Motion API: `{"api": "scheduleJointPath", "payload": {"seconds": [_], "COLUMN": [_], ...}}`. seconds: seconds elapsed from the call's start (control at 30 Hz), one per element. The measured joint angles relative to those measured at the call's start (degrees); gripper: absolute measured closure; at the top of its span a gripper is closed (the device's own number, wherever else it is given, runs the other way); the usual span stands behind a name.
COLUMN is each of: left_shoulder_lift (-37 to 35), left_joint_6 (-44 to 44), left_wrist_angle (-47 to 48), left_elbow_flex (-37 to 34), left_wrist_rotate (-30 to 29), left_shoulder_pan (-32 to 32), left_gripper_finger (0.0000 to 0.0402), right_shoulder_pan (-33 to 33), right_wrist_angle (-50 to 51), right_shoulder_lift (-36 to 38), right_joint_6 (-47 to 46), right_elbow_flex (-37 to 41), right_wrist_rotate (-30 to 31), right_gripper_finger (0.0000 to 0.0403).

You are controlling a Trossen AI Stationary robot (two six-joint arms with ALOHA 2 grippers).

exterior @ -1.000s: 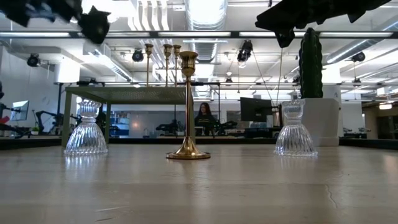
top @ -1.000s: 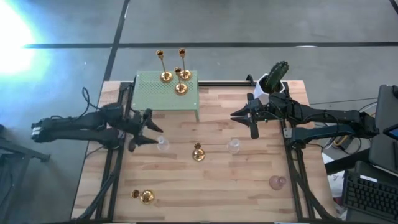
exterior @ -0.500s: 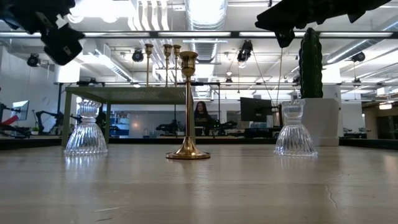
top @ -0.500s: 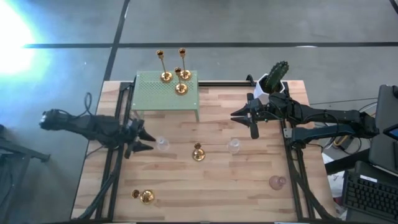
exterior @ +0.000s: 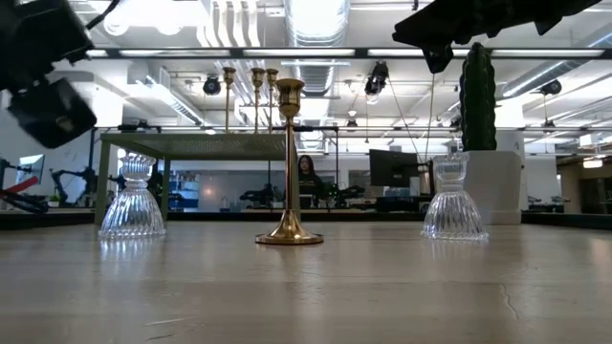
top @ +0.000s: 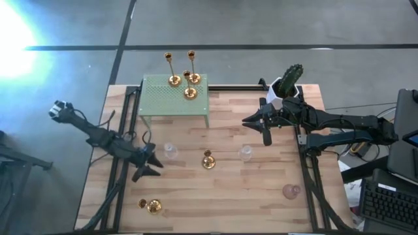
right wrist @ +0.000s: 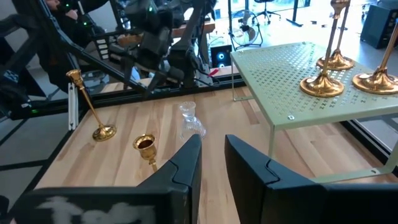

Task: Pick & Place candle stick holders
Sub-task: Put the bottom candle holder on the shelf

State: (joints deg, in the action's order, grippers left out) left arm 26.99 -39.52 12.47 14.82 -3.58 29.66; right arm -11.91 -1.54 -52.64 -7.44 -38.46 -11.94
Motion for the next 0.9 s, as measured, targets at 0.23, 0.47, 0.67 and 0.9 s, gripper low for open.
{"api": "scheduleJointPath", "payload": {"seconds": [0.23, 0.47, 0.67, 0.9], "left_shoulder_lift": [-1.66, -3.68, -5.11, -5.23], "left_joint_6": [2.07, 1.31, 2.51, 10.94], "left_wrist_angle": [-0.4, -4.28, -14.83, -23.2], "left_elbow_flex": [-3.47, -8.58, -12.94, -14.27], "left_wrist_rotate": [0.14, 3.57, 7.82, 6.3], "left_shoulder_pan": [6.15, 12.29, 17.94, 20.32], "left_gripper_finger": [0.0187, 0.0187, 0.0187, 0.0187], "right_shoulder_pan": [0.0, 0.01, 0.01, 0.01], "right_wrist_angle": [0.0, 0.0, 0.0, 0.0], "right_shoulder_lift": [0.0, 0.0, 0.0, 0.0], "right_joint_6": [0.0, 0.0, 0.0, 0.0], "right_elbow_flex": [0.0, 0.0, 0.0, 0.0], "right_wrist_rotate": [0.0, 0.0, 0.01, 0.01], "right_gripper_finger": [0.0325, 0.0315, 0.0312, 0.0324]}}
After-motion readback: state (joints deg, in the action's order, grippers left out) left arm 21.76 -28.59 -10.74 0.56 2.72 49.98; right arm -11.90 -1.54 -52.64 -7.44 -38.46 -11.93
